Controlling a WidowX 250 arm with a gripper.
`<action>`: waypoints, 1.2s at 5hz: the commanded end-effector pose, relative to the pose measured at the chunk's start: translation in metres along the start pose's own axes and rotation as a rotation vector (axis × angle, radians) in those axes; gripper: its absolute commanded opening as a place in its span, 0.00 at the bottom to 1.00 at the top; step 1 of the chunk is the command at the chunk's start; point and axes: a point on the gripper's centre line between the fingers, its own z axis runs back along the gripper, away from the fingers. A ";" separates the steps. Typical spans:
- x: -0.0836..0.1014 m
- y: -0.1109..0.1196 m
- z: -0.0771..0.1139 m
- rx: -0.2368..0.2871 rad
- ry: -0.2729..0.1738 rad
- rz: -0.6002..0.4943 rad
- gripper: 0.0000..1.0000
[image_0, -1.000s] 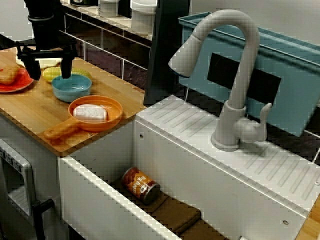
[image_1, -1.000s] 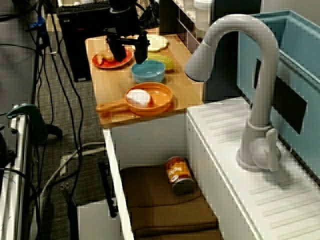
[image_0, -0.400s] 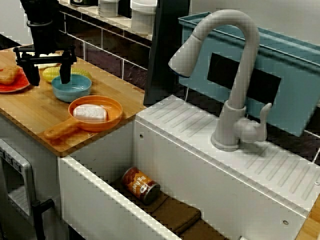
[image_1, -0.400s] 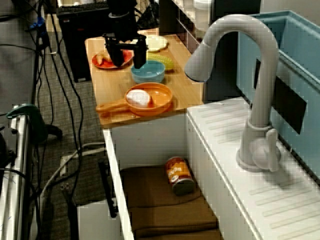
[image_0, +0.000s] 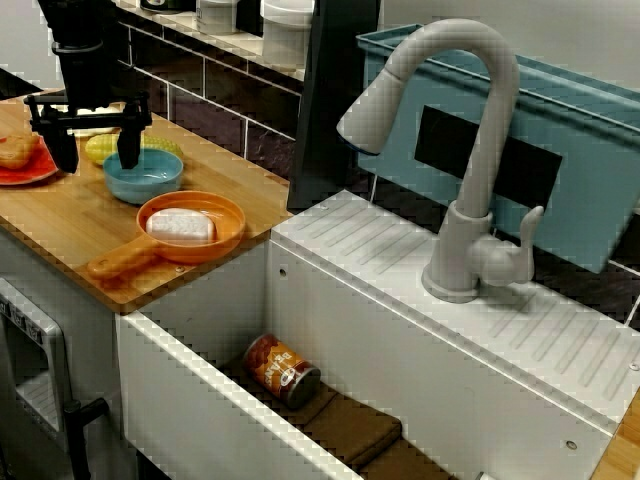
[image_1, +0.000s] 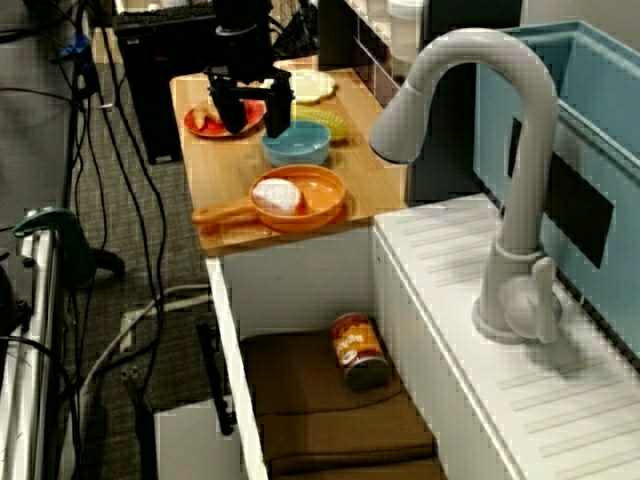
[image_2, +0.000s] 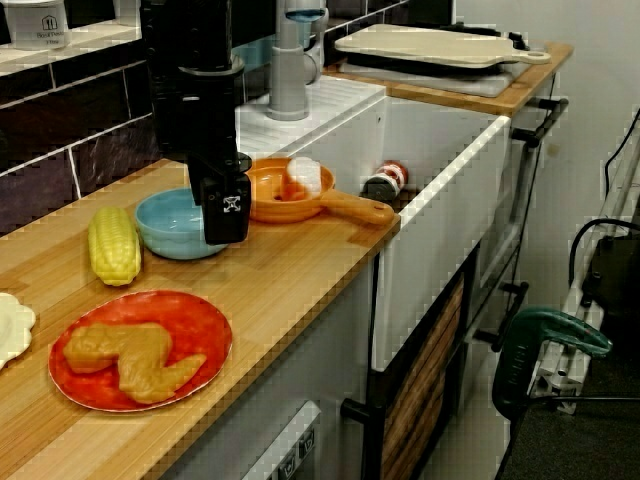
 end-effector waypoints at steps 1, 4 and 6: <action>0.002 0.010 0.030 0.015 -0.081 -0.123 1.00; 0.027 -0.019 0.038 0.129 -0.083 -0.872 1.00; 0.021 -0.029 0.040 0.144 -0.068 -1.378 1.00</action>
